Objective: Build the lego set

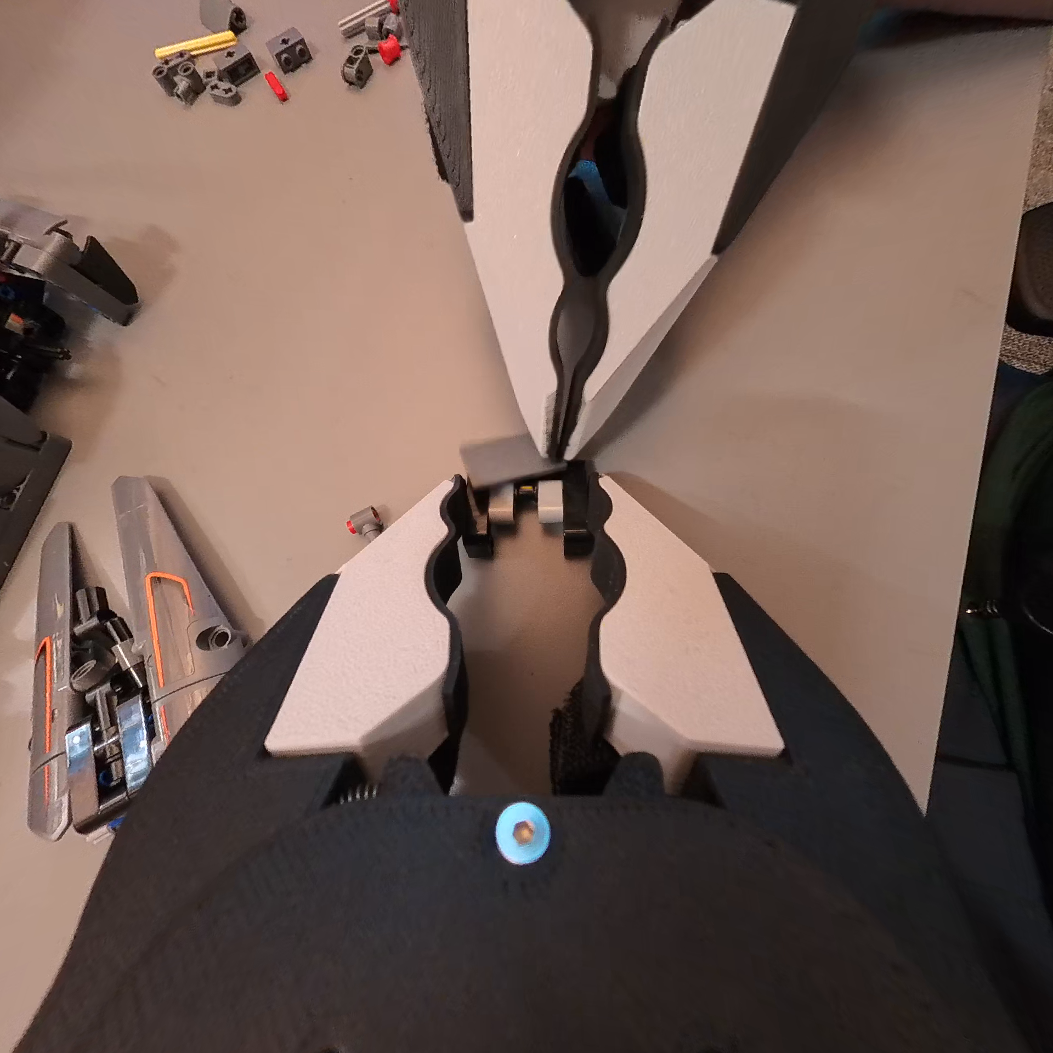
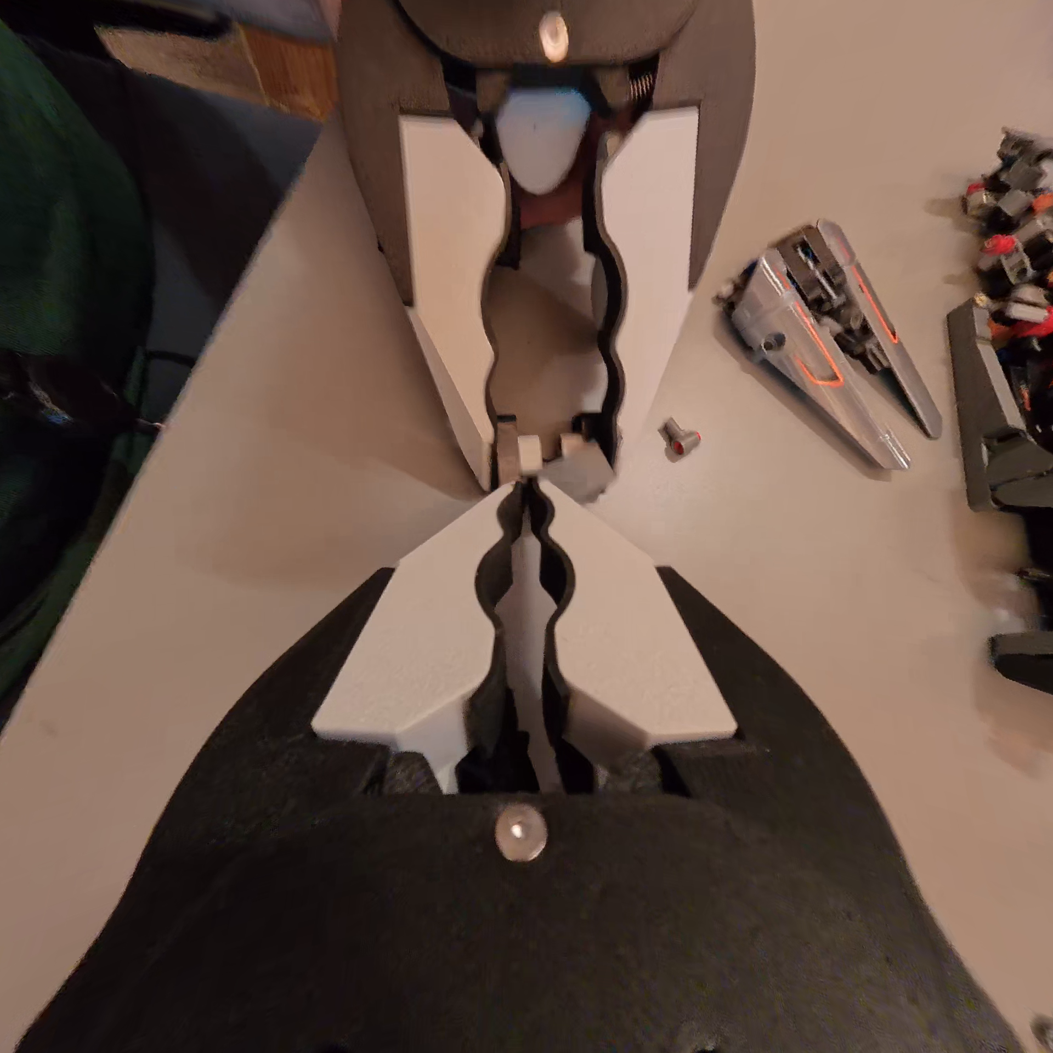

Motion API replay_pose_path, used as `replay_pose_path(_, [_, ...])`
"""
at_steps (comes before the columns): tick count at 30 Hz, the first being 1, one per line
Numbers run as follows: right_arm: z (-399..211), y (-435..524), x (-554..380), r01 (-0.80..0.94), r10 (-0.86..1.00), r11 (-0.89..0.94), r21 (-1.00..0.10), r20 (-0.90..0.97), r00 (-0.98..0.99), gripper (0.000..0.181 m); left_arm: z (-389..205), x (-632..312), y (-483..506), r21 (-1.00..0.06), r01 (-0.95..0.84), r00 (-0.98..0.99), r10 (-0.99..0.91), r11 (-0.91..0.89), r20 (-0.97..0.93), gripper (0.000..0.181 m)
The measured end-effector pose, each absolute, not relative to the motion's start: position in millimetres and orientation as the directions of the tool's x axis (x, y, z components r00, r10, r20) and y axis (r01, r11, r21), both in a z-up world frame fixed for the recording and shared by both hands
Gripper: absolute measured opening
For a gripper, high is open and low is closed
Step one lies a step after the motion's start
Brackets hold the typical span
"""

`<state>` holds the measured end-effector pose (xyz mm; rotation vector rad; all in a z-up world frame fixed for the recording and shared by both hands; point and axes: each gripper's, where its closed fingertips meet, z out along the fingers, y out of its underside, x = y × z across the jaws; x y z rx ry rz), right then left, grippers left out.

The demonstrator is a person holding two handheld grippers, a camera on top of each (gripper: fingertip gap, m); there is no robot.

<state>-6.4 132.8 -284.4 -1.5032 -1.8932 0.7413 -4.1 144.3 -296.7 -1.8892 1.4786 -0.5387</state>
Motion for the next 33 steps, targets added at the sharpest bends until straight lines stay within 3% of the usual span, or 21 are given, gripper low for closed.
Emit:
replay_pose_path(14, [-285,128,-7,0.631,0.982,0.157,-0.759,0.051,-0.183,0.000,-295,-3,144,-0.721,-0.686,0.265,-0.957,-0.099,-0.120,0.041])
replay_pose_path(19, [-291,129,-6,0.654,0.982,0.156,-0.740,0.046,-0.182,0.000,-290,1,142,-0.730,-0.684,0.243,-0.945,-0.008,-0.218,0.051])
replay_pose_path(21, [-295,129,-6,0.663,0.982,0.160,-0.731,0.049,-0.183,0.001,-284,6,137,-0.745,-0.665,0.206,-0.945,0.056,-0.255,0.047])
replay_pose_path(25, [-296,127,-6,0.664,0.981,0.157,-0.731,0.036,-0.192,0.000,-290,2,144,-0.679,-0.725,0.183,-0.918,0.115,-0.352,0.040])
replay_pose_path(33, [-291,134,-6,0.656,0.985,0.144,-0.741,0.047,-0.163,0.003,-292,-3,151,-0.675,-0.732,0.188,-0.923,0.097,-0.336,0.025])
